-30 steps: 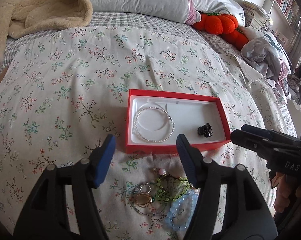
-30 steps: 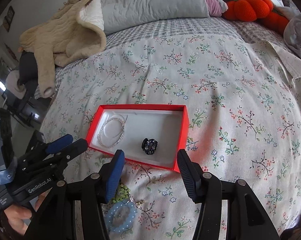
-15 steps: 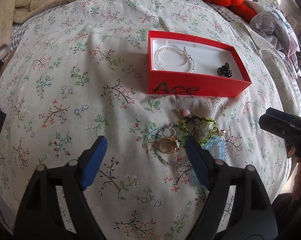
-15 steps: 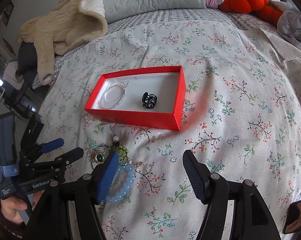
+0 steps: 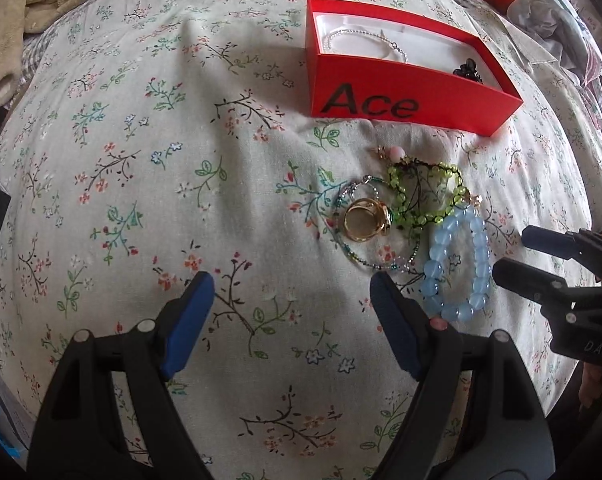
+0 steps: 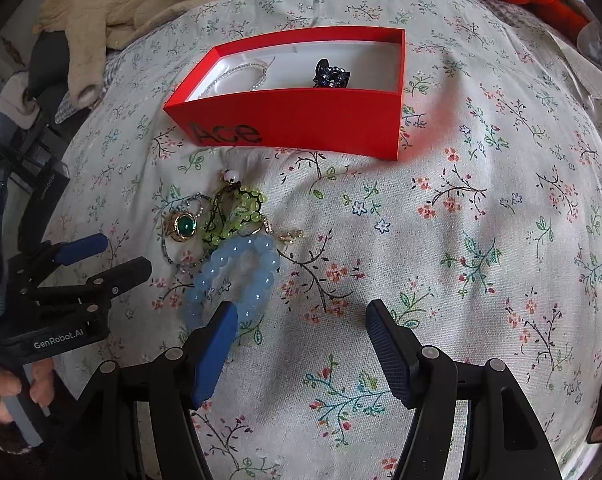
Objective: Organize jewelry
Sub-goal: 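Withdraw both tools from the box back over the jewelry pile, then grasp the gold green-stone ring with the left tool while the right tool grasps the light blue bead bracelet, then carry the ring and blue bracelet into the red box and open both tools, then withdraw both tools from the box back over the remaining jewelry, then grasp the thin beaded strand with the left tool while the right tool grasps the green beaded bracelet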
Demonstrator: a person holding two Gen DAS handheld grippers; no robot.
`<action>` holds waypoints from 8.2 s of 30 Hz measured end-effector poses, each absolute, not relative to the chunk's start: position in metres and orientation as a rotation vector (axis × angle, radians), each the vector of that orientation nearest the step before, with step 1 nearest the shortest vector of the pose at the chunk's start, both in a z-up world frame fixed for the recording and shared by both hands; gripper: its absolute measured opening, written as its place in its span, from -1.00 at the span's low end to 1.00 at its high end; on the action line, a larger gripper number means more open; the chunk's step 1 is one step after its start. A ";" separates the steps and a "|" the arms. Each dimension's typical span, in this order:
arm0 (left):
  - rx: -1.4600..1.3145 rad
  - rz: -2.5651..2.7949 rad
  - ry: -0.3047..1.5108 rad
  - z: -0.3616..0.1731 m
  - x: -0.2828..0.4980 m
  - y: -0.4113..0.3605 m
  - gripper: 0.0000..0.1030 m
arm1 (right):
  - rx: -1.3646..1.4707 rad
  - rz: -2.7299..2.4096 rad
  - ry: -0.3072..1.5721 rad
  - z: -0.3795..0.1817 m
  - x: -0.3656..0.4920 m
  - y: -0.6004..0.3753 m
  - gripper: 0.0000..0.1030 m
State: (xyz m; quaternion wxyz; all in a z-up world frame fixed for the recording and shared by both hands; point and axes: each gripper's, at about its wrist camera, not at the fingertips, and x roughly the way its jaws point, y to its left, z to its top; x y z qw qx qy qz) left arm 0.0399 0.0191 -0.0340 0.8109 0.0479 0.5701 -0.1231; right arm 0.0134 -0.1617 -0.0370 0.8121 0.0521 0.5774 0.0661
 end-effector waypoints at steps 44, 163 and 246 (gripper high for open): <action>0.162 -0.406 1.164 -0.035 0.053 -0.034 -0.50 | 0.135 0.104 1.164 -0.011 -0.003 -0.219 -0.77; 0.077 -0.349 1.054 0.015 0.081 -0.009 0.54 | 0.195 0.142 1.022 0.050 0.055 -0.218 0.34; -0.024 -0.379 1.108 0.009 0.062 0.027 -0.93 | 0.136 0.193 1.172 -0.016 0.082 -0.143 -0.80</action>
